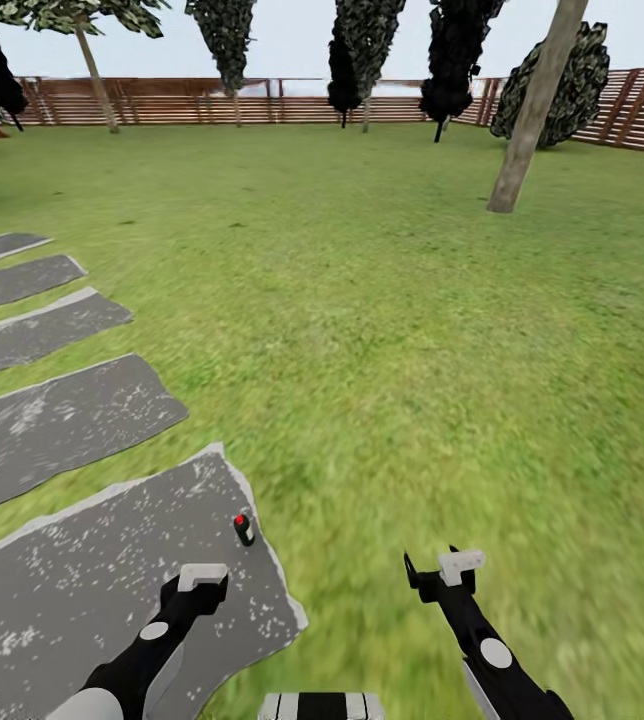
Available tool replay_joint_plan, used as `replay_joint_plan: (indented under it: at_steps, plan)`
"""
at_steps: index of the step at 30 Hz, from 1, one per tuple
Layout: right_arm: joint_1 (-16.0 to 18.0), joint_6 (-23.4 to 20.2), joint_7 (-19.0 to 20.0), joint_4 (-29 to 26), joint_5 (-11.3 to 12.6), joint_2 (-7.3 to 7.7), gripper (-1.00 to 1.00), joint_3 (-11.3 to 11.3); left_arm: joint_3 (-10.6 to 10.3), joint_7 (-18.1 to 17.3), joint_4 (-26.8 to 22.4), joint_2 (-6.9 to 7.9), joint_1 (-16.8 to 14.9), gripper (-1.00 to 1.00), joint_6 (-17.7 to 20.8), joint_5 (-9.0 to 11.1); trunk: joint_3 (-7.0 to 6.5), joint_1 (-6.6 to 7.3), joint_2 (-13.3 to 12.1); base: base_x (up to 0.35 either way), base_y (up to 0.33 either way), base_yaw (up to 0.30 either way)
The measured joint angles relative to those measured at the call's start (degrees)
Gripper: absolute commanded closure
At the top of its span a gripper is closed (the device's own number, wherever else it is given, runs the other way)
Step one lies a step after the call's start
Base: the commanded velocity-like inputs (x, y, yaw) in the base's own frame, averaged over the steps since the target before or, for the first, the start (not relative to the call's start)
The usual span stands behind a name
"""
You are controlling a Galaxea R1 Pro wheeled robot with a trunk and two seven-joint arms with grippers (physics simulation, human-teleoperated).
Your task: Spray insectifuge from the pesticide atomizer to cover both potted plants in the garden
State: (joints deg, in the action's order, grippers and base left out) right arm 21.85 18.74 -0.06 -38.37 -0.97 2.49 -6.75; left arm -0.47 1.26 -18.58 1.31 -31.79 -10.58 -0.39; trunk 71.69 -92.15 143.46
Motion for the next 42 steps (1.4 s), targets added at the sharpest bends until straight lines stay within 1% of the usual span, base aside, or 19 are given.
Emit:
replay_joint_plan:
  at_steps: [2, 11, 19, 22, 25, 33, 37, 42]
  plan:
    - [0.0, 0.0, 0.1, 0.0, 0.0, 0.01, -1.0, 0.0, 0.0, 0.0, 0.0, 0.0, 0.0, -1.0, 0.0, 0.0, 0.41, -0.02, 0.0, 0.0, 0.0, -0.082]
    - [0.0, 0.0, 0.0, 0.0, 0.0, -0.04, -1.0, 0.0, 0.0, 0.0, -0.1, 0.0, 0.0, -1.0, -0.4, 0.0, 1.04, -0.02, 0.0, 0.019, -0.016, -0.048]
    - [0.0, 0.1, 0.0, 0.0, 0.0, -0.07, -1.0, -0.1, 0.0, 0.0, -0.1, 0.0, 0.1, -1.0, -1.1, -0.1, 1.07, -0.01, 0.0, 0.15, -0.21, -0.002]
    - [0.0, 0.1, 0.0, 0.0, 0.0, -0.07, -1.0, -0.1, 0.0, 0.1, 0.0, 0.02, 0.1, -1.0, -1.2, 0.2, 1.07, -0.01, 0.0, 0.109, -0.248, 0.064]
    - [0.0, 0.1, 0.0, 0.1, 0.0, -0.07, -1.0, -0.1, 0.1, 0.1, 0.0, 0.16, 0.0, -1.0, -1.3, 0.6, 1.07, -0.02, 0.0, 0.051, -0.251, 0.204]
    - [0.0, 0.1, 0.0, 0.2, 0.0, -0.08, -1.0, -0.1, 0.1, 0.1, 0.1, 0.04, 0.1, -1.0, -1.3, 0.5, 1.07, -0.02, 0.0, 0.008, -0.208, 0.266]
    - [0.0, 0.1, 0.0, 0.2, 0.0, -0.08, -1.0, -0.1, 0.1, 0.1, 0.1, -0.07, 0.1, -1.0, -3.4, 0.6, 1.07, -0.02, 0.0, 0.005, -0.144, 0.276]
    - [0.0, 0.1, 0.0, 0.3, 0.0, -0.09, -1.0, -0.1, 0.1, 0.1, 0.1, -0.15, 0.1, -1.0, -4.8, 0.6, 1.07, -0.01, 0.0, 0.067, -0.126, 0.276]
